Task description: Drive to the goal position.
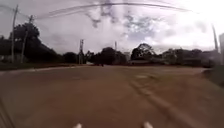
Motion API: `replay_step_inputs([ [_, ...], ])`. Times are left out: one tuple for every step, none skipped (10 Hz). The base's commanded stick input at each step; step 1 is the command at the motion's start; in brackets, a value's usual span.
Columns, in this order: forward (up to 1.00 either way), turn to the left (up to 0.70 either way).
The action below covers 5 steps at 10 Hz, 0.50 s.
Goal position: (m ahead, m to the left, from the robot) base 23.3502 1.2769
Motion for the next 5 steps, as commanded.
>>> replay_step_inputs([
  [0.5, 0.0],
  [0.5, 0.0],
  [0.5, 0.0],
  [0.5, 0.0],
  [0.5, 0.0],
])
